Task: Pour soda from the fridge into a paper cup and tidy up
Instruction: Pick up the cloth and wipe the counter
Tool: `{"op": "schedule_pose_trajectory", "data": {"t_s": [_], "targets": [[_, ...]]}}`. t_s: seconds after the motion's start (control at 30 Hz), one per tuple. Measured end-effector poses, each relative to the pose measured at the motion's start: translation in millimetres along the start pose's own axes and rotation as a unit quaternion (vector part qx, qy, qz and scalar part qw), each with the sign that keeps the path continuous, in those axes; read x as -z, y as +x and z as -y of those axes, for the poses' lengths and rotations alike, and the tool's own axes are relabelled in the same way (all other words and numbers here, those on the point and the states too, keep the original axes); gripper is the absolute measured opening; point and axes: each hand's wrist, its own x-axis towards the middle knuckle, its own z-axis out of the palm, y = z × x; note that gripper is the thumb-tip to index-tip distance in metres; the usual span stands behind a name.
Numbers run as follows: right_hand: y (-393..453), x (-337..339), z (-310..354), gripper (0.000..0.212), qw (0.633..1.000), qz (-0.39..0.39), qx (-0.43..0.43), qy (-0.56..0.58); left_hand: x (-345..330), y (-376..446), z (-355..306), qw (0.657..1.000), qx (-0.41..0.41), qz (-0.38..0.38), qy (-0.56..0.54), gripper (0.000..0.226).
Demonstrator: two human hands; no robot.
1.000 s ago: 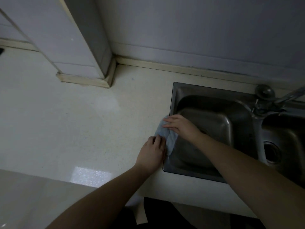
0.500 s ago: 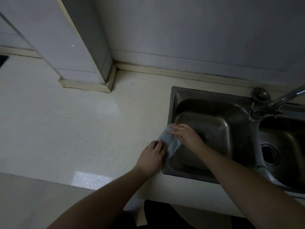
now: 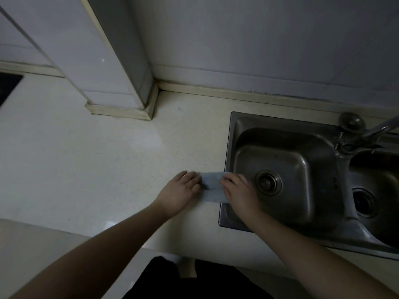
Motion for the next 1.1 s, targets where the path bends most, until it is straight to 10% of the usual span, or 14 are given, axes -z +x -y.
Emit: {"op": "schedule_pose_trajectory", "data": {"t_s": [0.6,1.1], "targets": [[-34,-67,158,0.059,0.981,0.179,0.051,-0.053,-6,-166,16,0.96,0.241,0.087,-0.113,0.058],[125,-76,140,0.065,0.98,0.105,-0.04,-0.166,1,-16,153,0.972,0.162,0.131,-0.113,0.062]]}}
